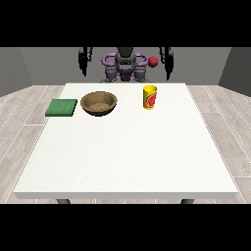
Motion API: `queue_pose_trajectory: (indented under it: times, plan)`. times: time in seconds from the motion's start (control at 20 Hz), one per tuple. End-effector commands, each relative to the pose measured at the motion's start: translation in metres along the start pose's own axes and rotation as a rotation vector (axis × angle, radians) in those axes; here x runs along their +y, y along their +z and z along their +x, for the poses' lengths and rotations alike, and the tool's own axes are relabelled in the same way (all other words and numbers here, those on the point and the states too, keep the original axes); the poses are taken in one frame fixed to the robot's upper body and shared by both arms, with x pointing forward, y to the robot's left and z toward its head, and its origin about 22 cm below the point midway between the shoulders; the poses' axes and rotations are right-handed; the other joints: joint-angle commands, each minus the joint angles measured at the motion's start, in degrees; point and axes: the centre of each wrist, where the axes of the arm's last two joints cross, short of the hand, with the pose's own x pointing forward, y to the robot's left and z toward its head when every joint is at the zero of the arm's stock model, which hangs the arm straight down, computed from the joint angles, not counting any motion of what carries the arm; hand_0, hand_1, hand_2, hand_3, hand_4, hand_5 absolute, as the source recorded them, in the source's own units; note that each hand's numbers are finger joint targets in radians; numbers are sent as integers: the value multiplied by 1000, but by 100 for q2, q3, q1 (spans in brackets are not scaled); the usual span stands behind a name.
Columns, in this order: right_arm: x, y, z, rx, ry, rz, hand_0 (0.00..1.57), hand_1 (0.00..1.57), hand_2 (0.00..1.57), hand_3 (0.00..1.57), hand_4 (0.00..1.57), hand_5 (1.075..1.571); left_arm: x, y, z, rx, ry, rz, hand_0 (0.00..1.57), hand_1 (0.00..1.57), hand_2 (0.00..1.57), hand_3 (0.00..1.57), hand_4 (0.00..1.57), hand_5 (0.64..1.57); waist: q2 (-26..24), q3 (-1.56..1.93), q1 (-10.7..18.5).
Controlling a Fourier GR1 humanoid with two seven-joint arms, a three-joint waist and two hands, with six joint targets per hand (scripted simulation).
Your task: Pick the cup and pour the ball into the bowl, then pick the bowl and place it on the pad
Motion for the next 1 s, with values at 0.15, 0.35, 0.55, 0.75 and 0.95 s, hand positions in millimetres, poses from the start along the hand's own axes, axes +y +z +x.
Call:
queue_pose_trajectory:
  times: [0.15, 0.35, 0.55, 0.75, 0.95]
  plan:
    - [-10, -2, 24, -9, 30, -6, 0, 0, 0, 0, 0, 1569, 8, -2, 29, -43, -27, -1, 0, 0, 0, 0, 0, 1557, -1328, -41, -41]
    - [-86, 19, 21, 53, -42, -58, 0, 0, 0, 0, 0, 1569, 15, -11, 66, -83, 147, 37, 0, 0, 0, 0, 0, 1558, -1346, -52, -105]
    - [-91, 17, 44, -1, -45, -16, 0, 0, 0, 0, 0, 1570, 51, -12, 68, -160, 123, 104, 0, 0, 0, 0, 0, 1552, -796, -63, -203]
    - [-108, 9, 44, -80, -63, -72, 0, 0, 0, 0, 0, 1569, 59, -16, 71, -228, 128, 78, 0, 0, 0, 0, 0, 1547, -328, -63, -30]
    - [-95, 15, 31, -101, -60, -32, 0, 0, 0, 0, 0, 1569, 67, -26, 50, -290, 113, 96, 0, 0, 0, 0, 0, 1539, 3, -63, -288]
